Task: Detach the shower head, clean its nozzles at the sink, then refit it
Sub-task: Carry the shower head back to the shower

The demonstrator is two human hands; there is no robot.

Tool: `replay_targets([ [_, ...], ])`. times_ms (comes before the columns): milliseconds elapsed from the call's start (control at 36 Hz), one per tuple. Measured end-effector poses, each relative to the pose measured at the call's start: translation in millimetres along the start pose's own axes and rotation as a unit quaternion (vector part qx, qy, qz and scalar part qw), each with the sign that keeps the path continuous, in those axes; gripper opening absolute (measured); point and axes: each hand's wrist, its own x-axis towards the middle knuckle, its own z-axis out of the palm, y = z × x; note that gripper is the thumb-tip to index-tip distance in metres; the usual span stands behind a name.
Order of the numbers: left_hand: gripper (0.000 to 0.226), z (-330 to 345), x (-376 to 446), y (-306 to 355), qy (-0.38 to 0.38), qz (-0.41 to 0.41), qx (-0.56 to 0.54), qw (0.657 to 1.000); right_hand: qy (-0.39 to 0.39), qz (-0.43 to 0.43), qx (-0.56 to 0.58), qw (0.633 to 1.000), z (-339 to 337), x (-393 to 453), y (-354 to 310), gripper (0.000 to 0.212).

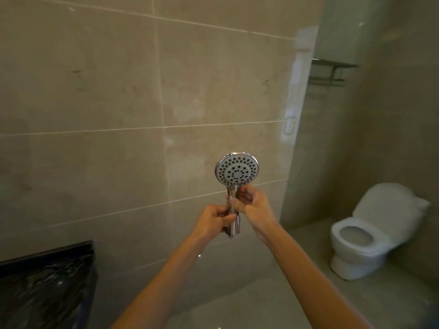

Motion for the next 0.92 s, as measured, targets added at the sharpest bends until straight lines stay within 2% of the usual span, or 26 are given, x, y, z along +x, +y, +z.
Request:
replay_targets([
  [250, 0.014, 118.3, 51.2, 11.6, -0.113, 0.010, -0.018, 0.993, 0.108, 0.000, -0.088, 0.990, -130.6, -9.8, 4.7, 0.025],
  [472, 0.027, 210.0, 95.6, 25.4, -0.209, 0.029, -0.028, 0.977, 0.216, 0.014, -0.080, 0.973, -222.2, -16.7, 10.0, 0.026],
  [806, 0.005, 327.7, 190.1, 30.9, -0.367, 0.094, 0.006, 0.926, 0.353, 0.002, -0.083, 0.932, -326.8, -6.1, 14.2, 0.031],
  [917, 0.017, 359.8, 221.9, 36.6, -0.407, 0.093, -0.005, 0.909, 0.380, 0.000, -0.110, 0.918, -359.7, 8.9, 20.1, 0.029],
])
